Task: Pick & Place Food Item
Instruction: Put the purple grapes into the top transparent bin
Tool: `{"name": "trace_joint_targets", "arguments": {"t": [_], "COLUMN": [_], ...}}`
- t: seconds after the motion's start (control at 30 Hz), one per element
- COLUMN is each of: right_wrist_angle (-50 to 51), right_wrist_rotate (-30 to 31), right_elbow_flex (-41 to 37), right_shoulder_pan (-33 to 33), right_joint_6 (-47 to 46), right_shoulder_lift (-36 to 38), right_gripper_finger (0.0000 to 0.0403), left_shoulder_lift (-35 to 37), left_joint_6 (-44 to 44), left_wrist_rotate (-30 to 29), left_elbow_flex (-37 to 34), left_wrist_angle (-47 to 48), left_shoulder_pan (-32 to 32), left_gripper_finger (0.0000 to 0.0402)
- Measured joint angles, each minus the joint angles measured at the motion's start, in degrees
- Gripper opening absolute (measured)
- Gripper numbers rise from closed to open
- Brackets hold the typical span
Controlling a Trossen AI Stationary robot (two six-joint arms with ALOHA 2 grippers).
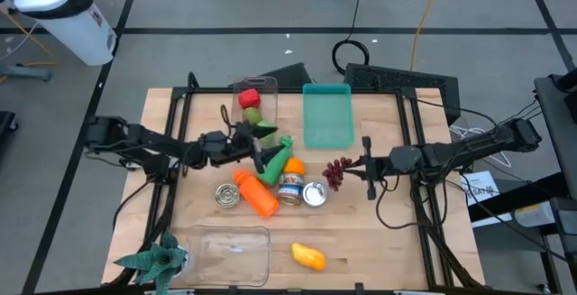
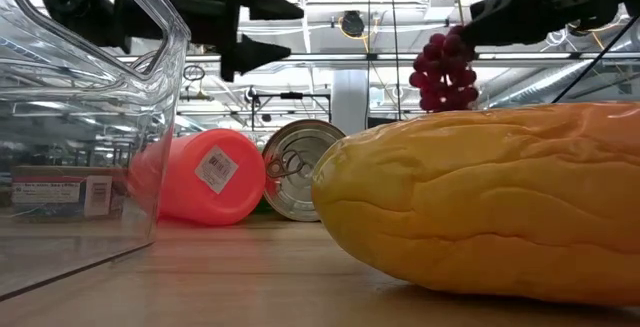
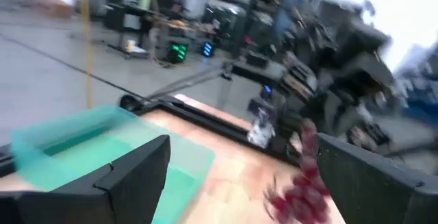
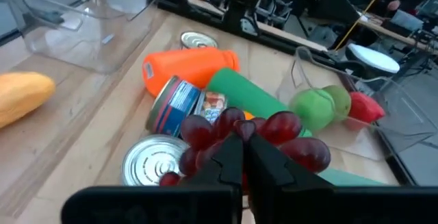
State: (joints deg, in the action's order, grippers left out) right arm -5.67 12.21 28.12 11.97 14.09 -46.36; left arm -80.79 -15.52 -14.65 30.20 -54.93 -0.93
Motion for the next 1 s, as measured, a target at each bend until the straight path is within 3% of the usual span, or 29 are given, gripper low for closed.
{"name": "trace_joint_targets", "arguments": {"t": [0.37,0.7,1.0], "right_wrist_angle": [-4.49,-6.55,-7.78], "right_wrist_rotate": [1.32,1.27,1.23], "right_elbow_flex": [-0.11,-0.12,-0.13], "right_shoulder_pan": [0.02,0.63,0.79], "right_joint_6": [1.75,1.88,2.09], "right_shoulder_lift": [0.02,-0.11,-0.66], "right_gripper_finger": [0.0000,0.0000,0.0000], "left_shoulder_lift": [-14.65,-24.97,-31.91], "left_joint_6": [10.90,13.54,10.79], "left_wrist_rotate": [11.73,12.23,12.10], "left_elbow_flex": [14.73,26.75,35.07], "left_wrist_angle": [5.48,11.47,11.42], "left_shoulder_pan": [2.83,4.55,4.57], "left_gripper_finger": [0.0361,0.0361,0.0360]}}
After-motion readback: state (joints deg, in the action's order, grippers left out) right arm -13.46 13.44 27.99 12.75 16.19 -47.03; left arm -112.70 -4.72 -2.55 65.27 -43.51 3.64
